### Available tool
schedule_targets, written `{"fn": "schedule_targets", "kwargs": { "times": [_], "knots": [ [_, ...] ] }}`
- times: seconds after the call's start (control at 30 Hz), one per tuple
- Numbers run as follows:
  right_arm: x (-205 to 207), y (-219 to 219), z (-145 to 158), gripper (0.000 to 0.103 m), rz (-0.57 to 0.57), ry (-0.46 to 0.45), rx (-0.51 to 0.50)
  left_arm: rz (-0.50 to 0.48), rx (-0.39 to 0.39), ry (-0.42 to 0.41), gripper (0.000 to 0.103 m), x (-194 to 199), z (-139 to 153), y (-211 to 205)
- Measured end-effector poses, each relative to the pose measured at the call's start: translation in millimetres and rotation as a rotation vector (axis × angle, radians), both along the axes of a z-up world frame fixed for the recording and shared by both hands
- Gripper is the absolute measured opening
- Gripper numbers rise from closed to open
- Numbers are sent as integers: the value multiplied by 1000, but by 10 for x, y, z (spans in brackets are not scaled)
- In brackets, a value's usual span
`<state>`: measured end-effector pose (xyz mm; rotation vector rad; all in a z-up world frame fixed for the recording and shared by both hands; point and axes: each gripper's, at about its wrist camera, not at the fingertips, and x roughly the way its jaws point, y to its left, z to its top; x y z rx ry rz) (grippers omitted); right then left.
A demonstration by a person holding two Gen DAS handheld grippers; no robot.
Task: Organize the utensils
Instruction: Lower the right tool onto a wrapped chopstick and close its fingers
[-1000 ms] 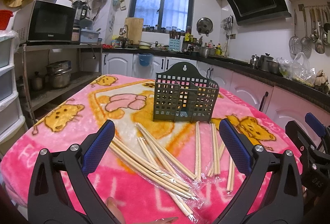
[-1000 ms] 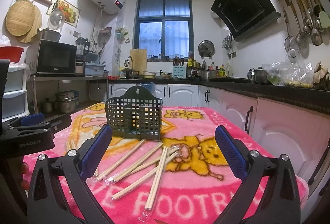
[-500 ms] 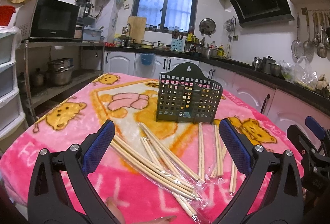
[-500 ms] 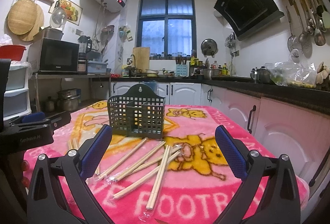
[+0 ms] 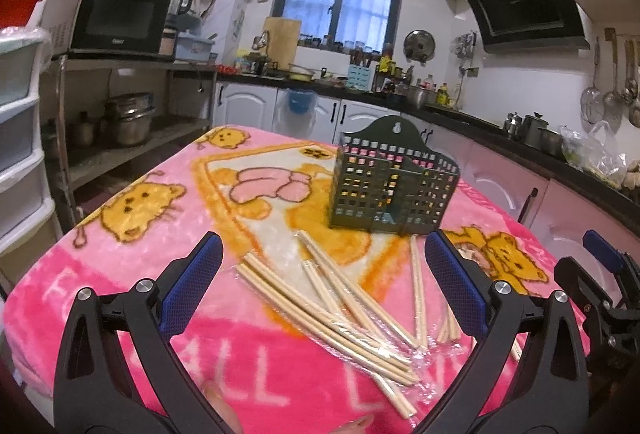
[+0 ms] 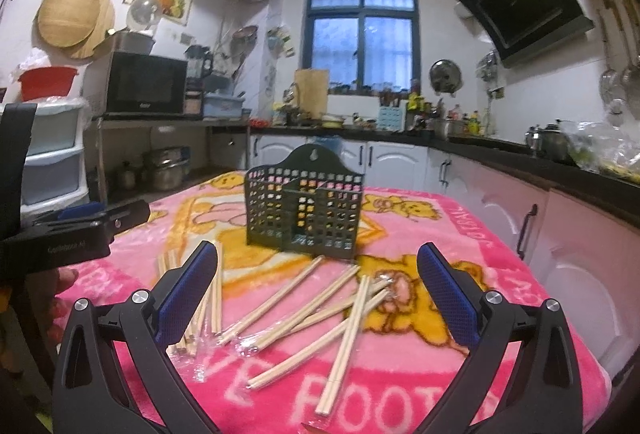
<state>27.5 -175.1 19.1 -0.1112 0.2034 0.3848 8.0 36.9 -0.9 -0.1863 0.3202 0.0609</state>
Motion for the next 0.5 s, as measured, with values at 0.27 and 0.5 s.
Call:
{"fn": "schedule_targets", "kwargs": {
  "times": [0.27, 0.5],
  "knots": [
    [196, 141, 2, 97, 61, 70, -27, -2, -51, 30, 93, 118, 8, 268],
    [494, 188, 8, 97, 65, 150, -39, -53, -41, 79, 94, 384, 72, 276]
  ]
}}
